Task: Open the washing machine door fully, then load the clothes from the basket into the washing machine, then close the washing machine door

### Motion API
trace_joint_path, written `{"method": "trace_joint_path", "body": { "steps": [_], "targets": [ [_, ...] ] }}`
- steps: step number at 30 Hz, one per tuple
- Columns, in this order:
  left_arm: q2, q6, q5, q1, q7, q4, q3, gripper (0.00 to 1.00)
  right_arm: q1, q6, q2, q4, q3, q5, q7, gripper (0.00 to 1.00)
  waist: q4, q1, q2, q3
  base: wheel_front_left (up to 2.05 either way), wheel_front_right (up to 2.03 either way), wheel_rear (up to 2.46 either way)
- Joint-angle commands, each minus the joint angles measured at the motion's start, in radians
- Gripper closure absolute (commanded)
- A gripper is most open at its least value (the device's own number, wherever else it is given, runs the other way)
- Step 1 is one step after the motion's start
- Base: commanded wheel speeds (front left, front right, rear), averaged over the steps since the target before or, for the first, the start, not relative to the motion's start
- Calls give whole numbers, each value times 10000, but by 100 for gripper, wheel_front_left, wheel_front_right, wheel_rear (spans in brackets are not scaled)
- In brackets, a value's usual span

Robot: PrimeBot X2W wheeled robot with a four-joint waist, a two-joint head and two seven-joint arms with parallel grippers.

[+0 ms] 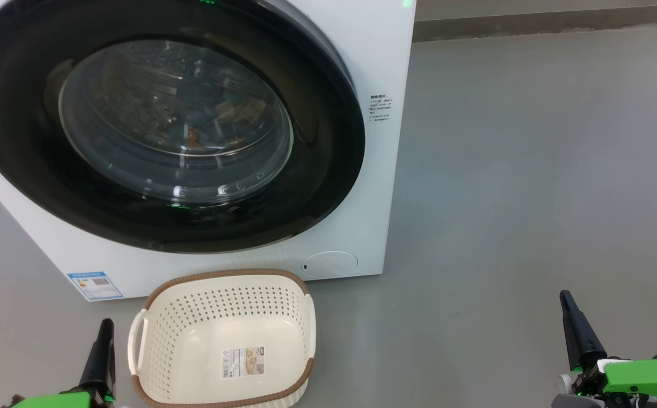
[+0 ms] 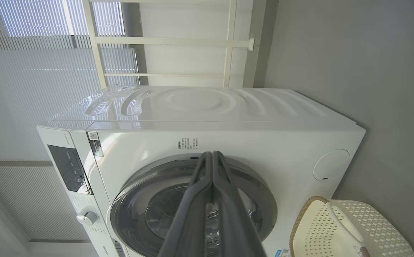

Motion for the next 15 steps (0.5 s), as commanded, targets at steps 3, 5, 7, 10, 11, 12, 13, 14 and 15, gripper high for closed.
{"method": "trace_joint_path", "body": {
  "steps": [3, 5, 7, 10, 11, 12, 13, 14, 15],
  "targets": [
    [198, -104, -36, -385, 71, -274, 335, 100, -398, -11, -35, -247, 240, 40, 80, 100, 0, 0, 0, 0, 0, 0, 0],
    [198, -104, -36, -385, 71, -274, 335, 100, -398, -11, -35, -247, 240, 40, 80, 100, 0, 0, 0, 0, 0, 0, 0],
    [198, -104, -36, -385, 71, -274, 335, 100, -398, -11, -35, -247, 240, 40, 80, 100, 0, 0, 0, 0, 0, 0, 0],
    [198, -104, -36, -385, 71, -274, 335, 100, -398, -11, -35, -247, 240, 40, 80, 100, 0, 0, 0, 0, 0, 0, 0],
    [198, -104, -36, -385, 71, -275, 335, 100, -398, -11, -35, -247, 240, 40, 80, 100, 0, 0, 0, 0, 0, 0, 0],
    [198, -104, -36, -385, 71, -275, 335, 100, -398, -11, -35, -247, 240, 40, 80, 100, 0, 0, 0, 0, 0, 0, 0],
    [198, -104, -36, -385, 71, -275, 335, 100, -398, -11, -35, -247, 240, 40, 80, 100, 0, 0, 0, 0, 0, 0, 0],
    [198, -104, -36, -385, 71, -275, 335, 100, -398, -11, -35, -247, 240, 40, 80, 100, 0, 0, 0, 0, 0, 0, 0],
    [198, -104, -36, -385, 71, -275, 335, 100, -398, -11, -35, -247, 240, 40, 80, 100, 0, 0, 0, 0, 0, 0, 0]
  ]
}}
